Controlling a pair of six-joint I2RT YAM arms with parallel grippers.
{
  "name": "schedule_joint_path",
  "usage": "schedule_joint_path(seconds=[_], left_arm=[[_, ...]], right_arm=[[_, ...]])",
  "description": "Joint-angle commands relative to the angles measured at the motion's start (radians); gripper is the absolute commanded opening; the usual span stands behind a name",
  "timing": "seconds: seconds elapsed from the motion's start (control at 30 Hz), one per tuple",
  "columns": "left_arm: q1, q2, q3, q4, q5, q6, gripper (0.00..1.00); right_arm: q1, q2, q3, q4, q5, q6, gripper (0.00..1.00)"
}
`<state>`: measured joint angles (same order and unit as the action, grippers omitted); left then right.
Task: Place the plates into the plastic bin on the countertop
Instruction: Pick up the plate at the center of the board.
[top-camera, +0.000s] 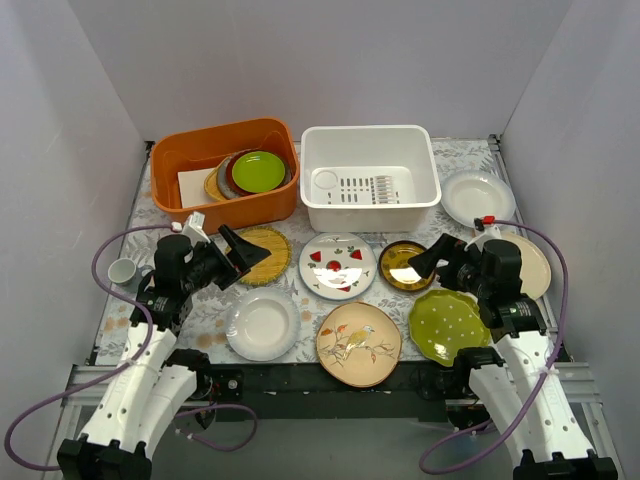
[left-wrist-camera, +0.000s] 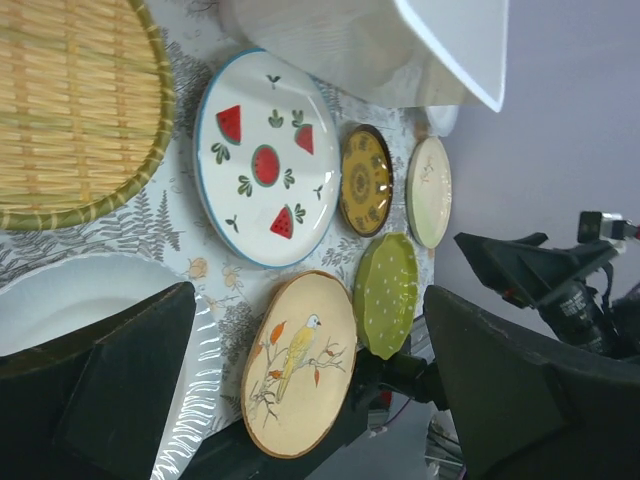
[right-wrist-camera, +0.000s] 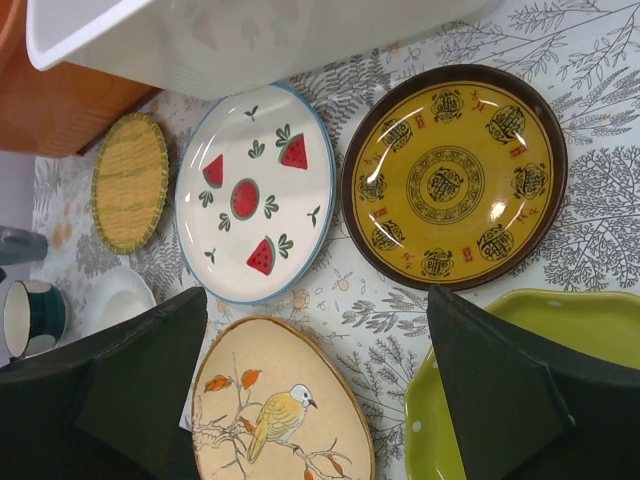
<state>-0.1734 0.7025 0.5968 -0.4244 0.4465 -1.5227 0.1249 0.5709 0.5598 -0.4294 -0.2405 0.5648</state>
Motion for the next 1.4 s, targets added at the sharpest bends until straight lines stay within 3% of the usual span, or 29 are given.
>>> schedule_joint_path(seconds=[0.0, 0.47, 0.73, 0.97, 1.37], left_arm=[[-0.003, -0.046, 0.051, -0.043, 0.044, 0.027, 0.98], [-0.005, 0.038, 0.101, -0.068, 0.207, 0.061, 0.98], [-0.049, 0.095, 0.113, -0.082, 0.186, 0.026, 0.98], [-0.319, 0.196, 0.155, -0.063, -0.012, -0.048, 0.98], [-0.639, 0.409, 0.204, -0.008, -0.199, -0.168, 0.98]], right_arm=[[0.002, 0.007, 0.063, -0.012, -0.054, -0.022, 0.98], [0.002, 0.038, 0.011, 0.004, -0.151, -0.04, 0.98], [0.002, 0.03, -0.07, 0.064, -0.267, -0.02, 0.96], [0.002, 0.018, -0.089, 0.071, -0.339, -0.084, 0.94], [0.002, 0.106, -0.135, 0.064, -0.451, -0.184, 0.88]])
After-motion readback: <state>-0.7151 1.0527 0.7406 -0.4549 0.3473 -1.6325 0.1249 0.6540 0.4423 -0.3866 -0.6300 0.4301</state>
